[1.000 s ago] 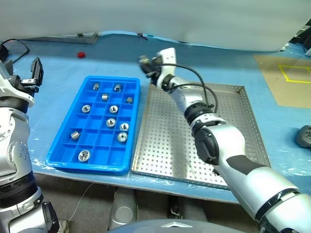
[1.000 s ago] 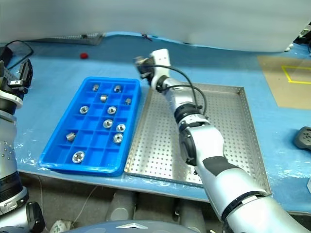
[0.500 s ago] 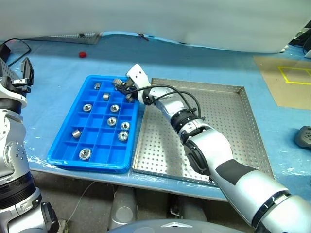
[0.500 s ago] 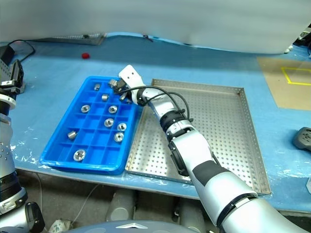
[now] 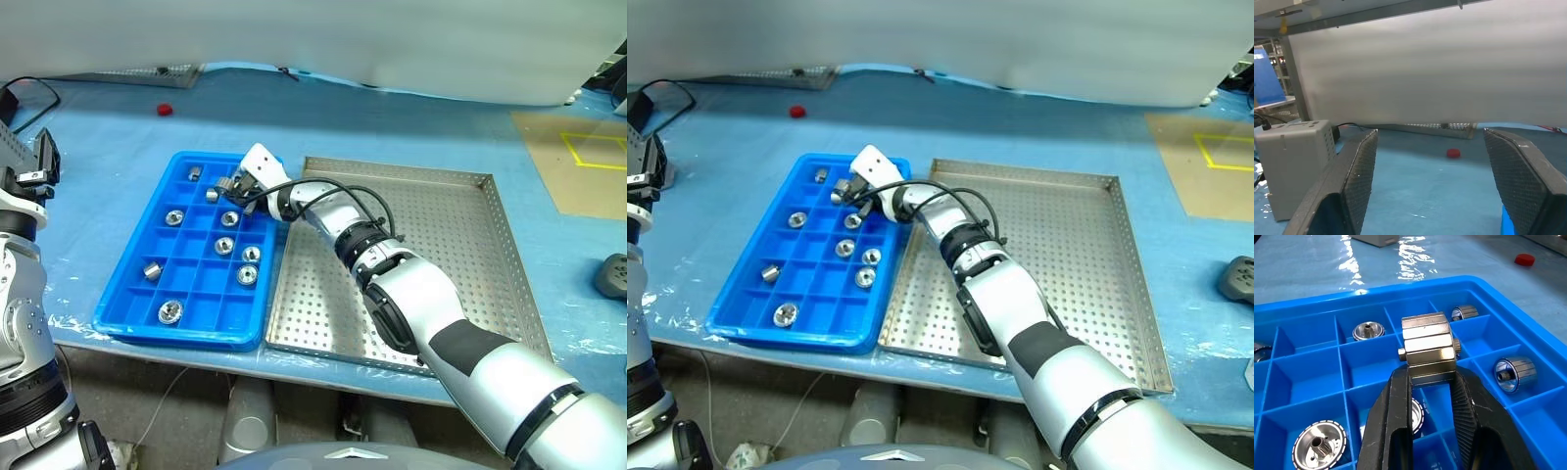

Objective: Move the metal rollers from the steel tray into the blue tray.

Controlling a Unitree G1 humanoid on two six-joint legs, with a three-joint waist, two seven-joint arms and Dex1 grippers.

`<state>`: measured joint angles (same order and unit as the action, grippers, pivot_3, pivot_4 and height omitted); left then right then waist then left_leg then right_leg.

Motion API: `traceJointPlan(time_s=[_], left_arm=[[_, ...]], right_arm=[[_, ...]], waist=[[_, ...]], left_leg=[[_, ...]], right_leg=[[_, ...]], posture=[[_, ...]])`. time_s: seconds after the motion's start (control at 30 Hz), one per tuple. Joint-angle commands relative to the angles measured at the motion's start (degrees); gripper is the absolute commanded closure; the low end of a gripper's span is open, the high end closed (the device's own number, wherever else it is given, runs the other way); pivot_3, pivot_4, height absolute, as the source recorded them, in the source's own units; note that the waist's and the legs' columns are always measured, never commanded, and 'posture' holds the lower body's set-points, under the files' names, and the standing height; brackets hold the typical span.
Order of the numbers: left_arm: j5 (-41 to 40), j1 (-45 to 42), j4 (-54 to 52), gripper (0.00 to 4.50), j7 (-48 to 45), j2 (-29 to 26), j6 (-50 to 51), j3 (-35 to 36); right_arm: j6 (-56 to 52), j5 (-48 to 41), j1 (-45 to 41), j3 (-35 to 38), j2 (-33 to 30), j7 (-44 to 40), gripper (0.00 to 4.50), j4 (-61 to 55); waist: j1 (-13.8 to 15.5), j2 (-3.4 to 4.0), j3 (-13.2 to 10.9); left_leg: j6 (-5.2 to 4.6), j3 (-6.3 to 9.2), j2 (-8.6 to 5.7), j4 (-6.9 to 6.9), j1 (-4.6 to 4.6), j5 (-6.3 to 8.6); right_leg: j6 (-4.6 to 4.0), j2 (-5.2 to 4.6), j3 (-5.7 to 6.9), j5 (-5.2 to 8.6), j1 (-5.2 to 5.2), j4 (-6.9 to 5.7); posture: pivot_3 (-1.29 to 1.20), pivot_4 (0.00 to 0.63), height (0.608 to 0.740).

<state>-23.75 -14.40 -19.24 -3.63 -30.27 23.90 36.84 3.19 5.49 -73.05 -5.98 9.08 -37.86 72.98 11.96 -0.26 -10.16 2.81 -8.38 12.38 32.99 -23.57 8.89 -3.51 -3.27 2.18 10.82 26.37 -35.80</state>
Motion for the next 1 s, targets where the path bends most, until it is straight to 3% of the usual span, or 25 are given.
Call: traceJointPlan(time_s=[0.03, 0.3, 0.53, 1.0], left_arm=[[0.31, -0.58, -2.41, 0.88, 0.99, -0.81, -1.82, 2.07], [3.51, 1.03, -4.26, 0.88, 5.46, -1.19, -2.58, 5.93], [4.38, 10.03, -13.02, 0.88, 9.04, 2.11, -0.55, 13.34], [2.28, 16.78, -19.35, 0.88, 11.14, 5.89, 0.91, 18.72]], right_arm=[[0.22, 0.6, -2.23, -0.57, 3.82, 2.69, 3.84, -1.24], [-0.99, 1.32, -3.48, -1.15, 6.11, 6.17, 3.84, 0.11], [-0.72, 0.79, -2.54, -1.48, 7.82, 2.84, 3.84, 0.22], [-1.12, 1.66, -2.09, -3.98, 9.78, -1.14, 3.84, 0.45]], waist=[[0.01, 0.0, 0.0], [0.06, -0.01, 0.0], [0.79, -0.02, 0.0], [10.92, 0.12, -0.08]], left_leg=[[0.0, 0.0, 0.01, 0.0, 0.0, 0.0], [0.0, 0.01, -0.01, -0.02, -0.02, 0.0], [0.0, 0.02, 0.08, -0.18, -0.06, 0.0], [0.01, 0.5, 0.1, -0.49, 0.21, 0.02]], right_leg=[[0.0, 0.0, 0.0, 0.0, 0.0, 0.0], [0.01, 0.0, -0.01, 0.0, 0.02, 0.04], [-0.07, 0.0, 0.0, 0.05, 0.1, 0.11], [0.33, 0.04, -0.23, 0.32, 0.16, 0.09]], posture=[[0.49, 0.15, 0.74], [0.57, 0.15, 0.74], [0.68, 0.15, 0.74], [0.77, 0.15, 0.74]])
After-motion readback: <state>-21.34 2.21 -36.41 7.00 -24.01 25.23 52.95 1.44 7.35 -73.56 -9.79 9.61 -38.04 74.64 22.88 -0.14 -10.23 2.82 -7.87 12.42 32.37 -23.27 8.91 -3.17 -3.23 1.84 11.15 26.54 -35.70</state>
